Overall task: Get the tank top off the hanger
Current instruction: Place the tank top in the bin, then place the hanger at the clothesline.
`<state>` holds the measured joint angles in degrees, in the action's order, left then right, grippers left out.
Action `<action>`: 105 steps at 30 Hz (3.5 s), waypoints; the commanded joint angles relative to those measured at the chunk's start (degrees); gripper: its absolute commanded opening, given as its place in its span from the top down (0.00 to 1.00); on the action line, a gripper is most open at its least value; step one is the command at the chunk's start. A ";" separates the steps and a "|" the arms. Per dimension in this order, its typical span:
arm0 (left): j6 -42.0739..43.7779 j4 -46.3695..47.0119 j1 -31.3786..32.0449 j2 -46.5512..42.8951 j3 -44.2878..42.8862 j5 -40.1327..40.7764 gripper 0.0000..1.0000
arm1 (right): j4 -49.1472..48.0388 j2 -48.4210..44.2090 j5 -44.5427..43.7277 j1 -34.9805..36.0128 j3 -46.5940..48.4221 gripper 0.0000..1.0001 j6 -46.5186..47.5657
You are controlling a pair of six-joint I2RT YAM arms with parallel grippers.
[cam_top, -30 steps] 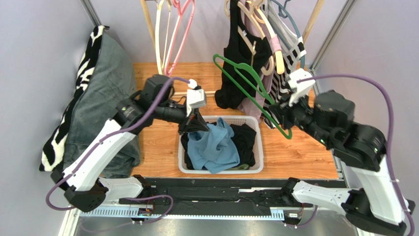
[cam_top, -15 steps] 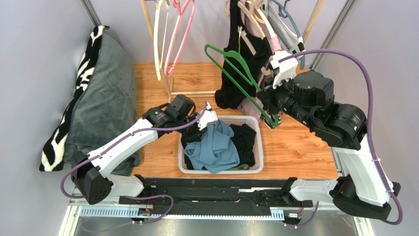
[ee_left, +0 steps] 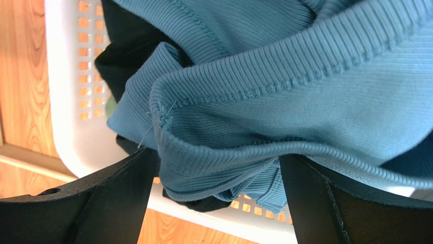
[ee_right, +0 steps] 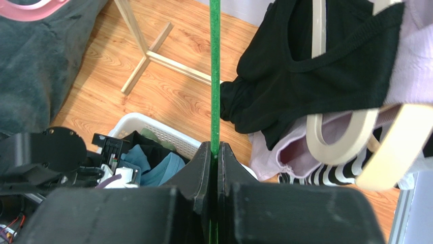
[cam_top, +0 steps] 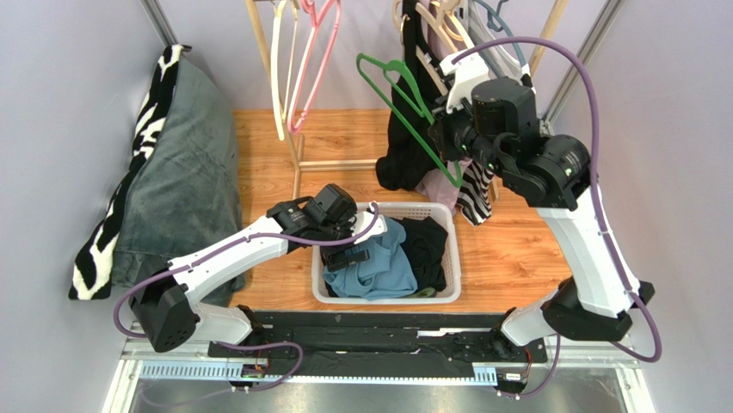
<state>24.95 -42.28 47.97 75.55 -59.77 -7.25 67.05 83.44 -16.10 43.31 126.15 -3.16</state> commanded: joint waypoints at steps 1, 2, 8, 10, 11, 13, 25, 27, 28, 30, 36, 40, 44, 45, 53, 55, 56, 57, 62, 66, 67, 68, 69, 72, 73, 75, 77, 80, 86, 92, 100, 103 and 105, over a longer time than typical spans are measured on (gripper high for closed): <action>-0.95 -1.65 0.29 -0.74 -3.84 3.20 0.02 | -4.29 1.37 -0.78 -0.59 4.37 1.00 0.78; -2.35 -2.71 0.37 -1.45 -5.17 2.77 0.02 | -5.08 1.90 -1.04 -0.77 4.98 1.00 0.96; -2.80 -12.82 0.46 -9.27 -20.72 -7.59 0.01 | -8.24 5.50 -1.31 -1.65 8.33 1.00 1.31; -2.89 -17.45 0.37 -10.42 -26.85 -9.44 0.01 | -9.91 6.29 -1.13 -1.65 8.50 1.00 1.75; -2.80 -19.22 0.46 -10.42 -28.98 -10.85 0.01 | -10.27 6.73 -1.22 -1.74 8.85 1.00 2.10; -3.15 -23.62 0.38 -10.33 -34.85 -11.21 0.01 | -10.79 8.74 -1.22 -2.00 11.03 1.00 2.80; 9.59 -33.22 -0.24 -15.87 -43.68 -21.51 0.01 | -17.56 17.98 4.67 -6.74 18.52 1.00 6.49; 9.68 -32.78 -0.50 -16.66 -42.72 -20.97 0.01 | -18.70 18.95 4.94 -7.10 18.52 1.00 7.55; 9.59 -32.78 -0.50 -16.84 -42.63 -20.88 0.01 | -19.58 19.30 5.11 -7.10 18.61 1.00 7.90; 9.50 -32.95 -0.68 -17.01 -42.28 -21.14 0.01 | -20.11 20.70 5.46 -7.10 19.22 1.00 9.04; 9.59 -33.57 -1.29 -17.19 -42.27 -22.11 0.01 | -21.52 23.35 7.39 -8.15 20.54 1.00 10.19; 9.59 -33.92 -1.47 -16.75 -42.36 -22.55 0.01 | -23.62 24.75 9.94 -9.47 21.42 1.00 9.23; 9.50 -33.74 -1.56 -16.31 -41.92 -22.64 0.01 | -23.89 26.25 11.44 -10.09 22.30 1.00 9.31; 9.50 -33.74 -1.56 -16.14 -42.01 -22.72 0.01 | -23.72 26.34 11.61 -10.26 22.21 1.00 9.31; 9.42 -33.57 -1.91 -15.17 -42.98 -23.52 0.01 | -22.58 26.42 12.14 -11.49 20.28 1.00 8.96; 9.24 -33.48 -2.09 -15.17 -42.98 -23.95 0.01 | -21.87 25.99 12.14 -11.76 19.23 1.00 8.61; 9.24 -33.39 -2.17 -15.17 -42.89 -24.13 0.01 | -21.61 25.81 12.14 -11.76 18.79 1.00 8.52; 9.15 -33.39 -2.26 -15.17 -42.89 -24.13 0.01 | -21.00 25.55 12.14 -11.84 17.83 1.00 8.35; 9.06 -33.04 -2.44 -14.99 -43.06 -24.92 0.01 | -18.54 25.11 10.65 -12.02 17.11 1.00 8.08; 8.98 -32.87 -2.70 -15.17 -42.89 -25.27 0.01 | -17.74 23.97 10.56 -11.93 15.97 1.00 7.73; 8.89 -32.86 -2.88 -15.08 -42.89 -25.62 0.01 | -17.74 23.79 10.73 -11.93 15.62 1.00 7.38; 8.89 -32.78 -2.96 -15.17 -42.71 -25.80 0.01 | -17.74 23.44 10.65 -11.93 15.27 1.00 7.20; 8.89 -32.78 -3.05 -15.34 -42.63 -26.06 0.01 | -17.83 23.35 10.65 -12.02 15.36 1.00 6.85; 8.80 -32.43 -3.32 -15.52 -42.27 -26.07 0.01 | -18.44 23.52 12.05 -11.50 15.10 1.00 4.22; 8.80 -32.25 -3.40 -15.43 -42.19 -25.98 0.01 | -18.96 23.61 9.79 -11.06 14.83 0.96 3.60; 8.63 -31.99 -3.40 -15.43 -42.27 -25.37 0.01 | -19.32 24.92 5.57 -8.44 15.35 0.70 3.60; 8.01 -31.46 -3.40 -15.17 -42.36 -24.75 0.01 | -18.19 26.24 0.99 -6.23 17.37 0.54 5.17; 8.18 -31.11 -3.40 -14.91 -42.27 -23.96 0.01 | -19.84 26.25 0.45 -2.10 17.47 0.48 6.32; 8.01 -30.76 -3.40 -14.73 -42.54 -24.22 0.01 | -22.40 24.75 -0.08 2.21 16.67 0.45 6.85; 7.83 -30.67 -3.67 -15.17 -42.45 -24.31 0.01 | -21.78 23.71 -3.93 3.45 16.68 0.43 9.04; 8.10 -30.75 -4.11 -16.22 -41.66 -23.87 0.01 | -23.19 12.47 -8.78 0.91 11.76 0.40 10.98; 8.10 -30.75 -4.37 -16.31 -41.74 -24.13 0.01 | -24.86 7.45 -6.24 -3.57 9.12 0.39 8.79; 8.01 -30.75 -4.63 -16.31 -41.92 -24.74 0.01 | -24.51 5.87 -3.35 -8.04 8.33 0.39 5.46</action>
<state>33.28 -74.32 43.94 59.70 -101.51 -30.92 46.92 96.53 -21.47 42.13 134.93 6.20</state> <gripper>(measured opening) 0.991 0.612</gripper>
